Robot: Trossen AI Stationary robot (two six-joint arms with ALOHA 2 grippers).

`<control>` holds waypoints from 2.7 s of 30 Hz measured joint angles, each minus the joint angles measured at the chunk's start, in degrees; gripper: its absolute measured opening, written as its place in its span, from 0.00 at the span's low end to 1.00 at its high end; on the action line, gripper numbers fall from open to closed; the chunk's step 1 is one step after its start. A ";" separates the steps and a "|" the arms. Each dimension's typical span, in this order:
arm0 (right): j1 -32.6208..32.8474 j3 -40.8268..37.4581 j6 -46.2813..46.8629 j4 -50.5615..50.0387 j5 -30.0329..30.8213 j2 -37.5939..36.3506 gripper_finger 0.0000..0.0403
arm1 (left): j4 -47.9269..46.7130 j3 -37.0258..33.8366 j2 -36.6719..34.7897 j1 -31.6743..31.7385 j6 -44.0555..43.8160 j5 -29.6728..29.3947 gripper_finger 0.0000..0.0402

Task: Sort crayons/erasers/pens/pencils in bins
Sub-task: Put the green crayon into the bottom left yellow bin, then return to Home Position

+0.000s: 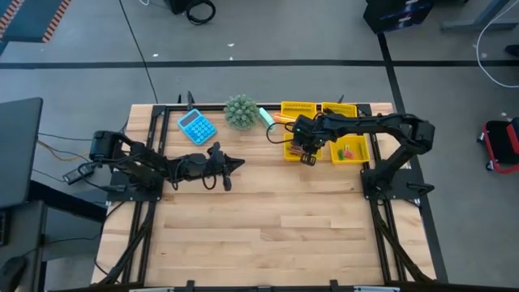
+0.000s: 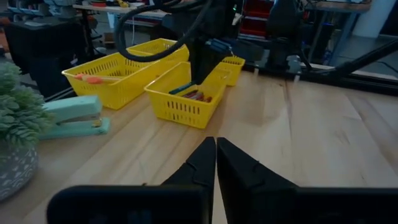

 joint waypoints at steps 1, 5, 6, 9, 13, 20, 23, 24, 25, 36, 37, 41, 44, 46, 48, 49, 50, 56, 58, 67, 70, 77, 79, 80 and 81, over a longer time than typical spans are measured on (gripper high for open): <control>-0.16 0.00 -0.42 0.11 -0.08 0.00 0.11 | -0.01 0.00 0.00 0.01 -0.05 0.00 0.05; -0.23 0.00 -1.15 0.81 -1.45 0.83 0.11 | -0.13 0.00 0.02 -0.01 -0.30 0.00 0.04; -0.23 0.00 -1.24 0.83 -1.65 1.20 0.11 | -0.15 0.00 0.02 -0.01 -0.34 0.02 0.04; -0.25 -0.02 -2.27 1.00 -1.67 2.11 0.12 | -0.21 0.00 0.02 -0.01 -0.41 0.00 0.05; -1.04 -0.09 -2.33 1.33 -1.67 2.08 0.12 | -0.86 0.00 0.02 -0.02 -0.43 0.02 0.06; -2.66 -1.33 -2.03 2.09 -3.06 2.05 0.15 | -2.38 -0.02 0.01 -0.01 -0.46 0.02 0.03; -2.78 -1.99 -1.47 2.38 -3.16 2.05 0.17 | -2.53 -0.02 0.01 -0.02 -0.46 0.02 0.04; -2.70 -2.03 -1.10 2.11 -3.14 2.05 0.18 | -2.61 -0.02 0.02 -0.01 -0.46 0.02 0.04; -2.70 -2.03 -0.73 2.09 -3.14 2.05 0.19 | -2.62 -0.02 0.02 -0.01 -0.46 0.02 0.05; -2.89 -1.18 0.95 -1.48 1.02 -9.08 0.25 | -3.17 -0.02 0.02 -0.04 -0.15 0.04 0.03; -3.19 -1.14 1.22 -1.65 1.04 -10.75 0.25 | -3.15 -0.02 0.02 -0.08 -0.15 0.02 0.03; -7.04 -1.09 4.84 -3.47 3.78 -15.76 0.25 | -3.15 -0.02 0.01 -0.38 -0.21 0.04 0.05; -12.24 -1.09 7.58 -3.91 5.55 -16.84 0.25 | -3.13 -0.02 0.02 -0.43 -0.21 0.09 0.05; -15.58 -1.09 7.52 -3.72 5.55 -16.53 0.25 | -3.13 -0.02 0.02 -0.41 -0.21 0.06 0.05; -18.51 -1.09 6.45 -3.37 5.54 -15.47 0.25 | -3.12 -0.02 0.02 -0.41 -0.21 0.06 0.04; -19.89 -1.09 6.05 -3.09 5.54 -14.80 0.25 | -3.11 -0.02 0.01 -0.41 -0.21 0.06 0.03; -21.19 -1.09 5.93 -2.60 5.50 -14.15 0.25 | -3.10 -0.02 0.02 -0.42 -0.21 0.07 0.03; -28.50 -1.07 6.63 -2.47 6.12 -10.50 0.25 | -3.10 -0.02 0.02 -0.41 -0.33 0.04 0.05; -31.27 -1.07 7.73 -1.69 6.81 -9.78 0.25 | -3.11 -0.02 0.02 -0.43 -0.58 0.04 0.06; -36.06 -1.07 10.24 0.72 3.40 -5.32 0.25 | -3.13 -0.02 0.02 -0.76 -0.87 0.04 0.03; -36.07 -1.07 10.32 0.94 3.58 -3.44 0.25 | -3.13 -0.02 0.00 -0.76 -0.89 0.02 0.04; -35.87 -1.07 7.68 5.63 3.88 -1.33 0.25 | -3.15 -0.02 0.01 -0.76 -0.89 0.02 0.05; -35.21 -1.07 6.75 5.64 3.76 -2.07 0.25 | -3.15 -0.02 0.02 -0.76 -0.82 0.02 0.03; -34.76 -1.07 6.55 5.62 3.48 -2.78 0.25 | -3.15 -0.02 0.01 -0.76 -0.37 0.02 0.03; -34.16 -1.07 6.51 5.64 3.33 -3.69 0.25 | -3.15 -0.02 0.01 -0.76 -0.13 0.00 0.03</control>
